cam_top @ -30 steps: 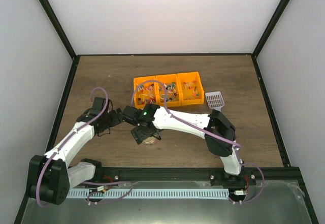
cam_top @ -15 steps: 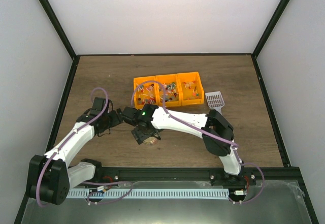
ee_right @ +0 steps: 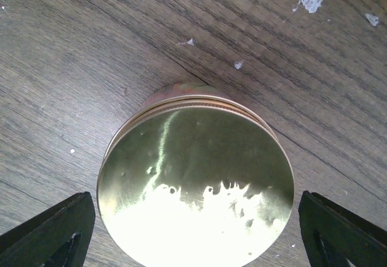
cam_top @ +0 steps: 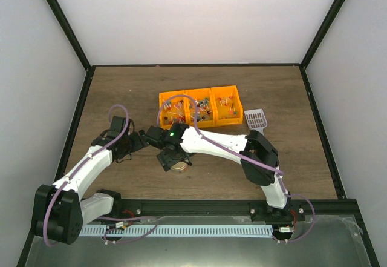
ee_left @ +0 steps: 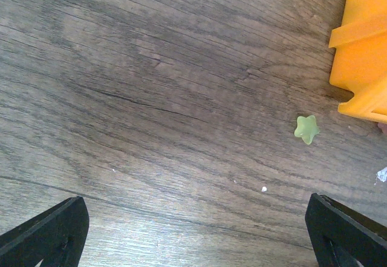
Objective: Pack the candies
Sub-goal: Close the bottle lid on the packing bottle.
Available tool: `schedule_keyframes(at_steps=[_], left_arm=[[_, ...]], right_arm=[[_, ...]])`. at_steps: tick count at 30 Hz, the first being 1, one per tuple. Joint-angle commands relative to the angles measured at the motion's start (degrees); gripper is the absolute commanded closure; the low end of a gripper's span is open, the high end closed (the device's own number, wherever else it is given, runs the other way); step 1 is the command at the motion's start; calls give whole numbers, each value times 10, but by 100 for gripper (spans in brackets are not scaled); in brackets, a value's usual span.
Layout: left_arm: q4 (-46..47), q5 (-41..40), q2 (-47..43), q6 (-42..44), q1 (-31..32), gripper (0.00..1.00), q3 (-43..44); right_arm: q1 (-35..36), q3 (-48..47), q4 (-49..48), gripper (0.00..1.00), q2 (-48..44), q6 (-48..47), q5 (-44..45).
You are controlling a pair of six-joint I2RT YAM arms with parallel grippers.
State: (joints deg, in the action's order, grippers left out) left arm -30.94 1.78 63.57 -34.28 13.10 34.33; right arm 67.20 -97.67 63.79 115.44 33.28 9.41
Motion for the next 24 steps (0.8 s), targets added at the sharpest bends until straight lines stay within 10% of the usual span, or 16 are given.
schedule_keyframes(at_steps=[1, 24], left_arm=[[6, 4, -1, 6, -3, 0, -5], [7, 5, 5, 7, -4, 0, -3]], right_arm=[[-3, 0, -8, 6, 2, -6, 0], [-1, -6, -2, 15, -41, 15, 7]])
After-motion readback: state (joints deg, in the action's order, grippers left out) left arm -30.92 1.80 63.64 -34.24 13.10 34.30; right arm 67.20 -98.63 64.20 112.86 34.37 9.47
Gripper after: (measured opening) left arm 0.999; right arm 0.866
